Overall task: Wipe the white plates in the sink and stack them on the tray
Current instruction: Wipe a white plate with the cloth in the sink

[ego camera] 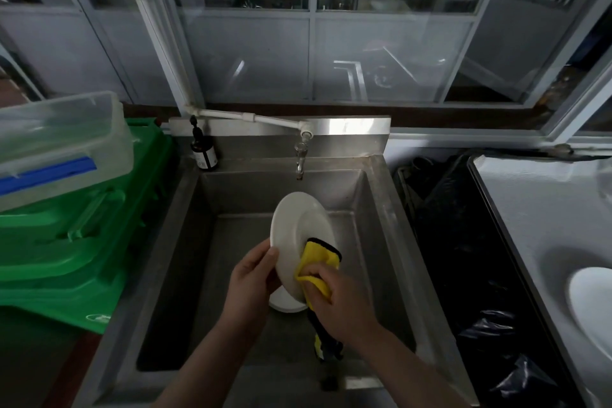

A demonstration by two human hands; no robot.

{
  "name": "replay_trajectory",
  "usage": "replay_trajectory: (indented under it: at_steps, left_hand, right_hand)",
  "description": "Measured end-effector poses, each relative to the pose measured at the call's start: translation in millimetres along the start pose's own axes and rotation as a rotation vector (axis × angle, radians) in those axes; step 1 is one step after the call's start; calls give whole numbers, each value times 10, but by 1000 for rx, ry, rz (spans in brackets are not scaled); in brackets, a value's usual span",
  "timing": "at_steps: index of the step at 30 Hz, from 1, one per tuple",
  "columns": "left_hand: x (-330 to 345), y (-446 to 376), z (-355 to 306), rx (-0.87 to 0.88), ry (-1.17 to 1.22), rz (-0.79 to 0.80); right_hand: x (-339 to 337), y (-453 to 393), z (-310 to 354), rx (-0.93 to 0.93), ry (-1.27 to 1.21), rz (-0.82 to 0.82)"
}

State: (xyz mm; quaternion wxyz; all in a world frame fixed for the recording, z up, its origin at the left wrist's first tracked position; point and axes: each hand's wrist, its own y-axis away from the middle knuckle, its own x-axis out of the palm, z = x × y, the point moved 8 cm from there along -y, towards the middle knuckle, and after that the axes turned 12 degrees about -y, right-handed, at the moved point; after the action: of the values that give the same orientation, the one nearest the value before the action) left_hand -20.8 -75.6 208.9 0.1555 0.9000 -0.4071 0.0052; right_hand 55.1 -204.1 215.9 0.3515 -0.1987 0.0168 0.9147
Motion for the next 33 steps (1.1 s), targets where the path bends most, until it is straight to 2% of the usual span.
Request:
replay_trajectory:
  at_steps: [6, 13, 27, 33]
  left_hand:
    - [-86, -35, 57, -66, 125, -76]
    - [-99, -41, 120, -116, 222, -136]
    - [45, 37, 30, -40, 89, -30]
    - [81, 4, 36, -9, 53, 1]
  right_hand:
    - [72, 112, -205, 62, 49, -29]
    - [99, 41, -115, 106, 45, -63]
    - [136, -226, 239, 86, -3, -52]
    - [79, -341, 195, 146, -34, -93]
